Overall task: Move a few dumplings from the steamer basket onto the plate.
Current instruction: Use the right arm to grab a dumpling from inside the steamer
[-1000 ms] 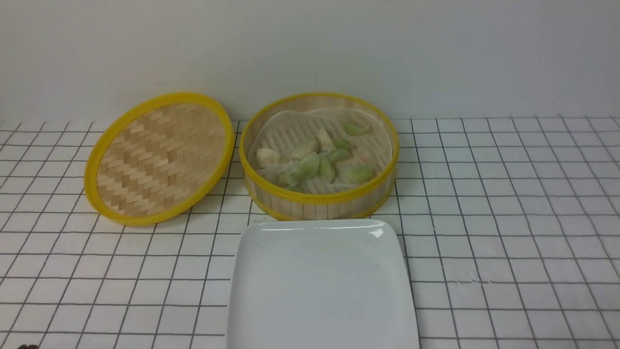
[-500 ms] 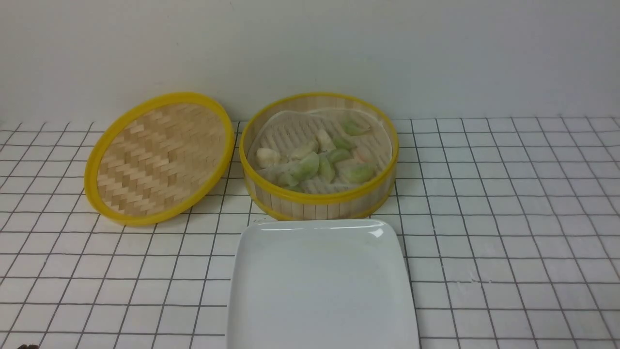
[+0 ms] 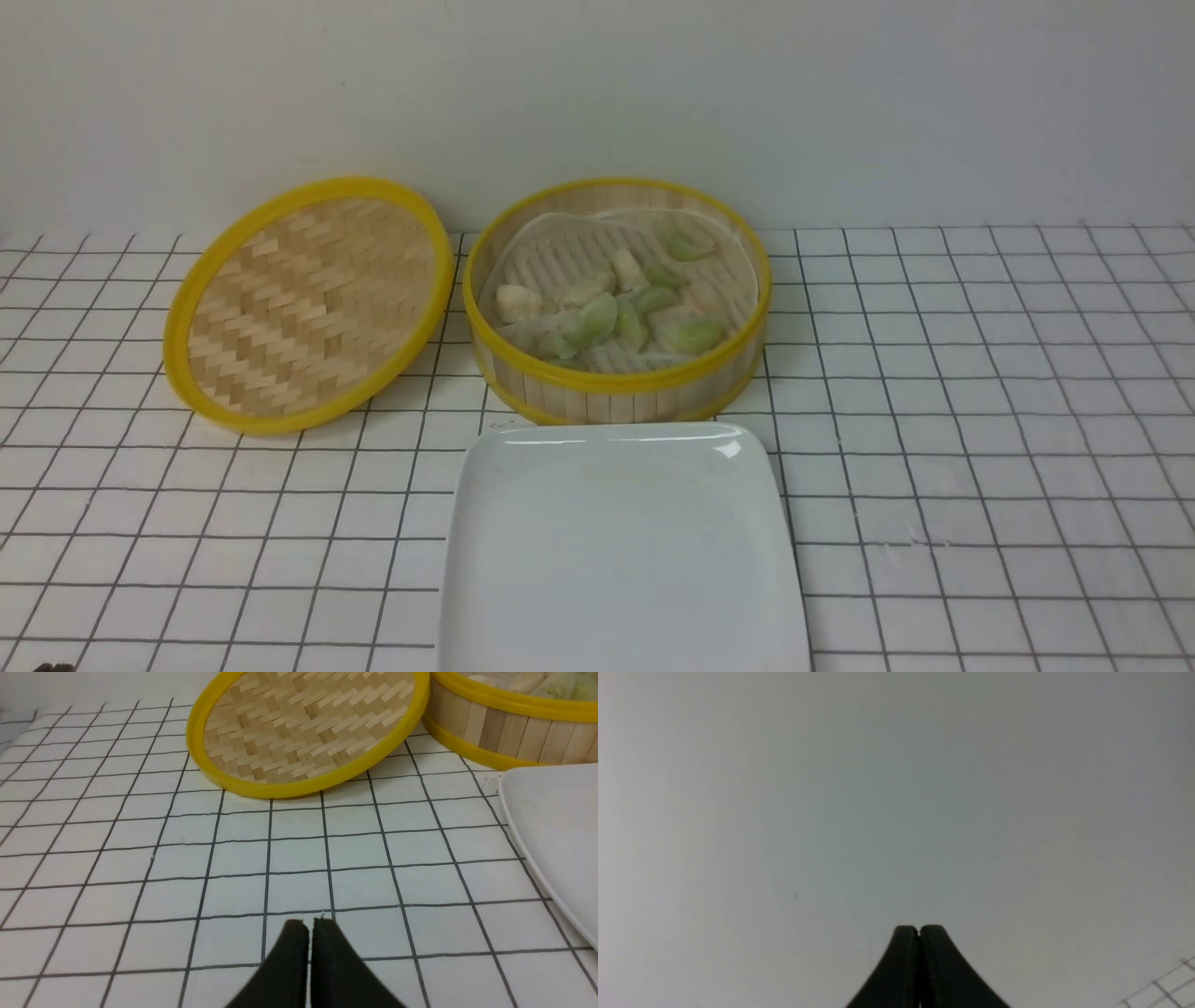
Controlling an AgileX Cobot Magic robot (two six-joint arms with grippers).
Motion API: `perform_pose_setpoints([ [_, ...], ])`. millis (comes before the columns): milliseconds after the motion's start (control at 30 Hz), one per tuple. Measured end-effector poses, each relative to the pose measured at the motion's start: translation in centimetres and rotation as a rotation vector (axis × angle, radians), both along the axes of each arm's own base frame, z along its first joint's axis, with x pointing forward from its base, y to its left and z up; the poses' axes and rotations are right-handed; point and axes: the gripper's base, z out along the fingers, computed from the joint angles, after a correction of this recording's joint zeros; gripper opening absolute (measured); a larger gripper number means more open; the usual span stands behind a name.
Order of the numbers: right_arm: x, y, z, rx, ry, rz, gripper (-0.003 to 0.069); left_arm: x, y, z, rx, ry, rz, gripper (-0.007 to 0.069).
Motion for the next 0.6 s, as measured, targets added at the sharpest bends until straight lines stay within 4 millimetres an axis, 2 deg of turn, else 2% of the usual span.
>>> perform_pose_setpoints([
  [67, 0.0, 0.6, 2.8, -0.052, 0.048, 0.053, -0.0015, 0.0, 0.0, 0.0, 0.000, 0.000, 0.000, -0.0006],
  [100, -0.1, 0.6, 3.2, -0.059, 0.047, 0.056, -0.0015, 0.0, 0.0, 0.0, 0.000, 0.000, 0.000, -0.0006],
  [133, 0.1, 1.0, 5.7, -0.126, 0.102, 0.085, -0.0015, 0.0, 0.0, 0.0, 0.000, 0.000, 0.000, -0.0006],
  [233, 2.1, 1.9, 9.9, -0.276, 0.331, 0.157, -0.0015, 0.0, 0.0, 0.0, 0.000, 0.000, 0.000, -0.0006],
  [300, 4.3, 2.5, 11.7, -0.385, 0.529, 0.217, -0.0015, 0.0, 0.0, 0.0, 0.000, 0.000, 0.000, -0.0006],
  [333, 6.3, 3.0, 13.0, -0.457, 0.648, 0.259, -0.0015, 0.0, 0.0, 0.0, 0.000, 0.000, 0.000, -0.0006],
  [367, 6.2, 3.0, 12.8, -0.468, 0.664, 0.265, -0.0015, 0.0, 0.0, 0.0, 0.000, 0.000, 0.000, -0.0006],
  [400, 9.1, 3.7, 13.9, -0.557, 0.808, 0.325, -0.0015, 0.0, 0.0, 0.0, 0.000, 0.000, 0.000, -0.0006],
  [433, 9.4, 3.8, 13.9, -0.567, 0.824, 0.332, -0.0015, 0.0, 0.0, 0.0, 0.000, 0.000, 0.000, -0.0006],
  [467, 12.1, 4.3, 14.3, -0.650, 0.945, 0.393, -0.0015, 0.0, 0.0, 0.0, 0.000, 0.000, 0.000, -0.0006],
  [600, 18.3, 5.5, 14.6, -0.721, 1.114, 0.497, -0.0015, 0.0, 0.0, 0.0, 0.000, 0.000, 0.000, -0.0006],
])
